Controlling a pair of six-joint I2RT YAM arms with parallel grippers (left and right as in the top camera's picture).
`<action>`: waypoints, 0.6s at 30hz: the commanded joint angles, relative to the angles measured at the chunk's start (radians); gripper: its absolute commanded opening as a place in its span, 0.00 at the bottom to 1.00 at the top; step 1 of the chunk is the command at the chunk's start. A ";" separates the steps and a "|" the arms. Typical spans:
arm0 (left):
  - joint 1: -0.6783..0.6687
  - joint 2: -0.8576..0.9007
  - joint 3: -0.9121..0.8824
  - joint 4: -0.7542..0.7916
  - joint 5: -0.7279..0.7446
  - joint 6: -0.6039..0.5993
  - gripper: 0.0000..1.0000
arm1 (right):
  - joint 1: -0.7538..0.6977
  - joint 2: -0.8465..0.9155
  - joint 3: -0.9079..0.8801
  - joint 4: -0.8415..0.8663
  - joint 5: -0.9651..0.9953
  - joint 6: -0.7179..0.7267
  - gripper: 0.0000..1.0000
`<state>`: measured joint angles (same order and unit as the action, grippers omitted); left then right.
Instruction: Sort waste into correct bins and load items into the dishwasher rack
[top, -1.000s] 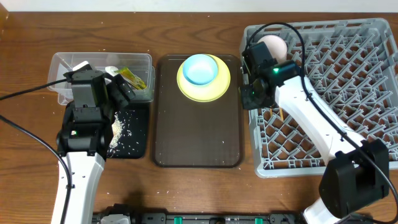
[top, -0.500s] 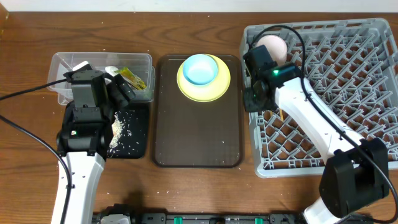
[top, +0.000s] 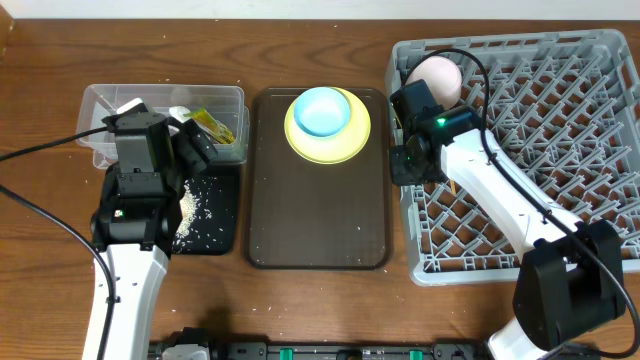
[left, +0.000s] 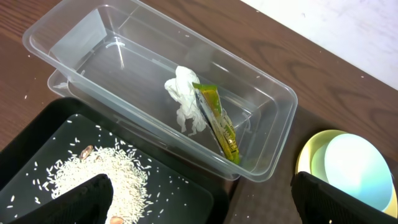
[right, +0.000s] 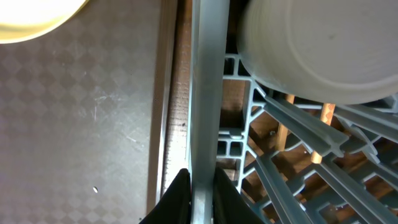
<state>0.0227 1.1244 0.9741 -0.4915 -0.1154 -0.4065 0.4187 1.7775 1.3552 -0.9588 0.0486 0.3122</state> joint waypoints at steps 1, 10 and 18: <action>0.003 0.000 0.013 -0.001 -0.009 0.013 0.94 | 0.010 0.001 -0.003 0.028 -0.013 0.024 0.11; 0.003 0.000 0.013 -0.001 -0.009 0.013 0.94 | 0.011 0.001 -0.002 0.103 -0.039 0.032 0.10; 0.003 0.000 0.013 -0.001 -0.009 0.013 0.94 | 0.006 0.001 0.005 0.152 -0.037 0.031 0.11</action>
<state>0.0227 1.1244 0.9741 -0.4915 -0.1154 -0.4065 0.4183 1.7775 1.3464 -0.8284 0.0414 0.3302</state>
